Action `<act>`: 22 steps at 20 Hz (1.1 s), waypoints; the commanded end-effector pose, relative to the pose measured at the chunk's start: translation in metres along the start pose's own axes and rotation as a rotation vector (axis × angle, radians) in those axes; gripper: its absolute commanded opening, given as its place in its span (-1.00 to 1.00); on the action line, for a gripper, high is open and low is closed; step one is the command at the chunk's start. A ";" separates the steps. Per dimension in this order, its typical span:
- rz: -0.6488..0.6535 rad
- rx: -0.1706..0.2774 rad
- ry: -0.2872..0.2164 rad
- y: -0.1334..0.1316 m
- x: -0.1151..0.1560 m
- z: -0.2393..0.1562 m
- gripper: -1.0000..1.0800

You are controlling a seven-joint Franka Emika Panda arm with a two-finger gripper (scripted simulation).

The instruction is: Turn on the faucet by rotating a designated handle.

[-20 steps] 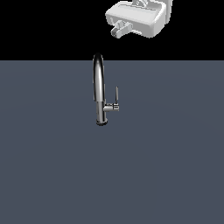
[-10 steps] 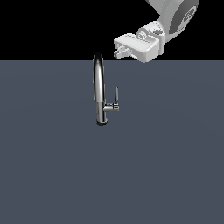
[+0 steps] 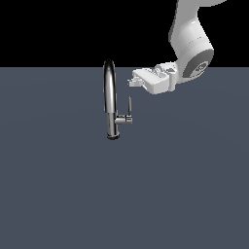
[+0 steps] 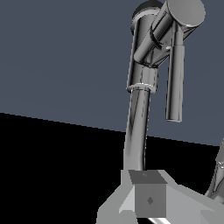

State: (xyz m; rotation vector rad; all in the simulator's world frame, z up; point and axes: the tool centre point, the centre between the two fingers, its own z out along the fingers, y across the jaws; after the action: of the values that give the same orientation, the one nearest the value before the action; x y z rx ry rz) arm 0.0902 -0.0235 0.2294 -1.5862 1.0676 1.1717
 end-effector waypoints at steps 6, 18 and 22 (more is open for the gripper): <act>0.106 0.108 -0.116 -0.008 0.047 0.008 -1.00; 0.153 0.157 -0.168 -0.011 0.069 0.014 -1.00; 0.153 0.156 -0.168 -0.005 0.067 0.015 -1.00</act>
State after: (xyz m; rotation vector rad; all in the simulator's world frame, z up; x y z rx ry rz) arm 0.1067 -0.0166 0.1614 -1.2811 1.1558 1.2674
